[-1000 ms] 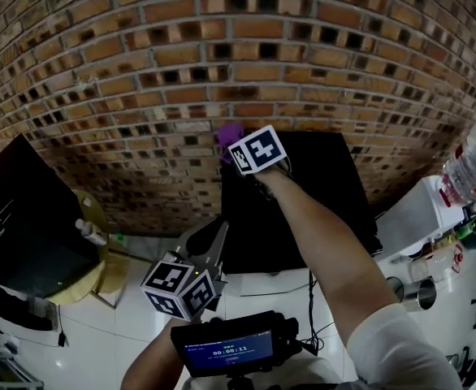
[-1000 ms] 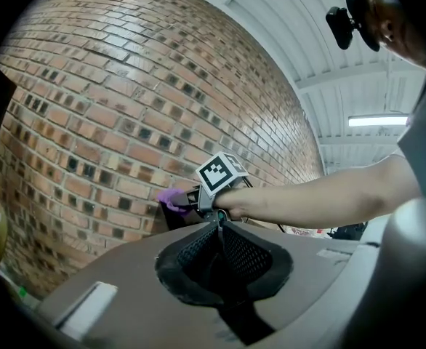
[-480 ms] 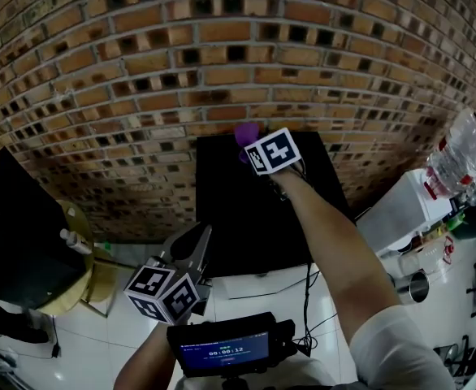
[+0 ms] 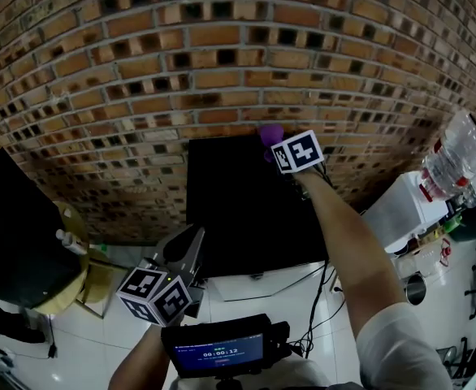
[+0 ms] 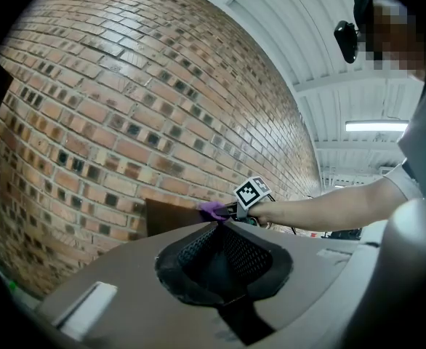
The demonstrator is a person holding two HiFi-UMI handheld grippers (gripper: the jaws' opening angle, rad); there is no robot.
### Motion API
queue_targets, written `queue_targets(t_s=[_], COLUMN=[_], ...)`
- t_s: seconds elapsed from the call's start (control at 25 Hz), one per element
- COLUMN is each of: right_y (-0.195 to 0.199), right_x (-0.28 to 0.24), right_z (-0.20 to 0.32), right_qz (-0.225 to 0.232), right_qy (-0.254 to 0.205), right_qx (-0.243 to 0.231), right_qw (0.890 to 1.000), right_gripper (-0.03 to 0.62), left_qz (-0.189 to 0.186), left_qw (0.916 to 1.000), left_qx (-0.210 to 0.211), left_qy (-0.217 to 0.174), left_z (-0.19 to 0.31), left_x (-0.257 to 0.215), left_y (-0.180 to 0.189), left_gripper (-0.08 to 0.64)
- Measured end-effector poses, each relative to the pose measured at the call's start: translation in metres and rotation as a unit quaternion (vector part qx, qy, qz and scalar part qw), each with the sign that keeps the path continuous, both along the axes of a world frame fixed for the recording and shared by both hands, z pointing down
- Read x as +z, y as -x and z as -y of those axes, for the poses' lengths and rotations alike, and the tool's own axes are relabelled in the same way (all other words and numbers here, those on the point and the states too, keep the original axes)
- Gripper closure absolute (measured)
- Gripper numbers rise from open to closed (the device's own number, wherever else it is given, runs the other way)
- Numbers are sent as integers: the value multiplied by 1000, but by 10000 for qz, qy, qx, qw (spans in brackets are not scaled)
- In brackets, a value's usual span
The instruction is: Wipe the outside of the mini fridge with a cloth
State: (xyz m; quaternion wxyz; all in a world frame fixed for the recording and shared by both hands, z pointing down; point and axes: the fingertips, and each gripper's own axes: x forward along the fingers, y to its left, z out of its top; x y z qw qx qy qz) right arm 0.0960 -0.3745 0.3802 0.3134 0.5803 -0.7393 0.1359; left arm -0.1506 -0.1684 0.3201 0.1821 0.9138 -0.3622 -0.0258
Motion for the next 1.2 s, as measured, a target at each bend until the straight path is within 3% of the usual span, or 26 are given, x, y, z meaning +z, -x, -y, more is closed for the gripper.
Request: queue_targets(t_s=[0.92, 1.2], right_y=[-118, -109], right_x=[-6, -43], right_z=[-52, -67], right_qz=[-346, -151], right_qy=[30, -342], right_qx=[919, 869], right_qw=[9952, 9955], right_gripper=[472, 472], left_qz=[1, -71], left_qw=[9996, 9992], left_qx=[281, 387], left_qy=[14, 57], left_z=[-13, -17], left_x=[-2, -1], left_y=[-17, -20], left_gripper=[529, 529])
